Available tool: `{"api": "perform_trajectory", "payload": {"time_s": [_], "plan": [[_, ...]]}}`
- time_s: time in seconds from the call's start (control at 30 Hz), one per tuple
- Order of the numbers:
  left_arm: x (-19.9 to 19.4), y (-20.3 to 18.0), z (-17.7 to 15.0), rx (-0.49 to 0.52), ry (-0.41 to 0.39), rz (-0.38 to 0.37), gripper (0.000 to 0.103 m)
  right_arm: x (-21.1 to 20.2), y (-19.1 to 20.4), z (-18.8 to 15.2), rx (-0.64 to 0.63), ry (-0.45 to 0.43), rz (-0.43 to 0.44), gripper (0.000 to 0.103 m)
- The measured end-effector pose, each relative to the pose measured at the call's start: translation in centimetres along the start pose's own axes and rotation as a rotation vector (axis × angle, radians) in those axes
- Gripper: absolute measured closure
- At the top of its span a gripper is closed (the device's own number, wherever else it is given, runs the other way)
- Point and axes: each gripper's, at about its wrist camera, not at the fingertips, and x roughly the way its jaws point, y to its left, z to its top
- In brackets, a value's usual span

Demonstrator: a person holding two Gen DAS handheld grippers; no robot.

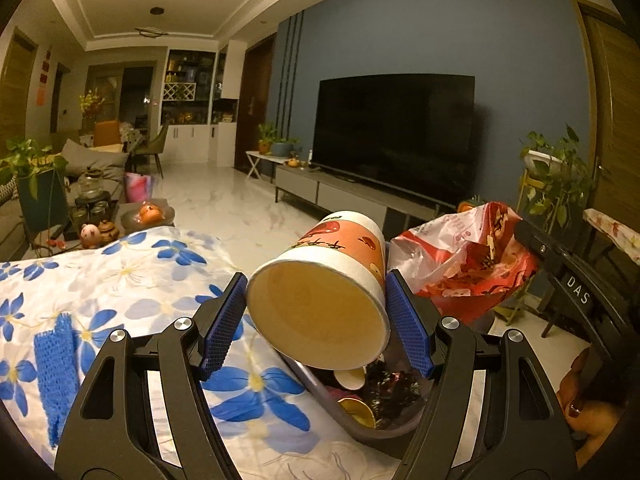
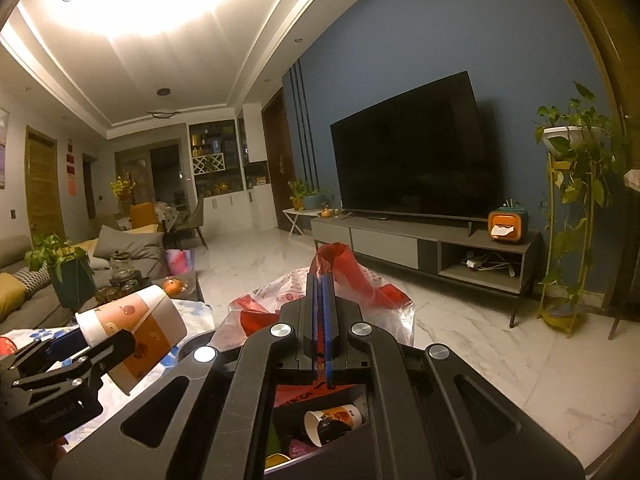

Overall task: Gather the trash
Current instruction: 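Carry the cup and bag over the grey bin and open both tools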

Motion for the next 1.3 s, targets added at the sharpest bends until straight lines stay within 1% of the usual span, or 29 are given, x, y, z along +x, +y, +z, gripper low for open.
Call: {"api": "perform_trajectory", "payload": {"time_s": [0.47, 0.77, 0.93, 0.97, 1.0, 1.03, 1.07, 1.1, 1.17, 1.23, 1.3], "plan": [[2.7, -1.4, -0.6, 0.026, 0.048, -0.023, 0.033, 1.2, 0.4, -0.4, -0.009, 0.014, -0.022, 0.100], [3.9, -1.6, -1.2, -0.003, 0.073, -0.042, 0.033, 1.6, 0.4, -0.4, -0.018, 0.019, 0.011, 0.100], [4.0, -1.2, -1.5, -0.038, 0.066, -0.063, 0.031, 2.1, 0.4, -0.4, -0.016, 0.032, 0.030, 0.100], [4.1, -1.1, -1.6, -0.042, 0.067, -0.063, 0.028, 2.2, 0.4, -0.5, -0.016, 0.037, 0.036, 0.095], [4.2, -1.0, -1.7, -0.051, 0.071, -0.067, 0.026, 2.4, 0.4, -0.5, -0.016, 0.044, 0.044, 0.086], [4.2, -0.9, -1.7, -0.059, 0.072, -0.077, 0.022, 2.6, 0.3, -0.5, -0.015, 0.048, 0.047, 0.080], [4.1, -0.7, -1.7, -0.065, 0.070, -0.085, 0.018, 2.6, 0.3, -0.5, -0.012, 0.051, 0.046, 0.071], [4.0, -0.6, -1.8, -0.066, 0.061, -0.073, 0.017, 2.7, 0.2, -0.6, -0.009, 0.052, 0.051, 0.070], [3.7, -0.2, -2.0, -0.067, 0.056, -0.054, 0.014, 2.6, 0.2, -0.6, -0.008, 0.056, 0.055, 0.069], [3.4, 0.3, -2.1, -0.081, 0.054, -0.035, 0.012, 2.5, 0.1, -0.5, -0.006, 0.055, 0.054, 0.063], [2.8, 0.9, -2.2, -0.092, 0.051, -0.011, 0.011, 2.1, 0.2, -0.6, 0.000, 0.045, 0.059, 0.050]]}}
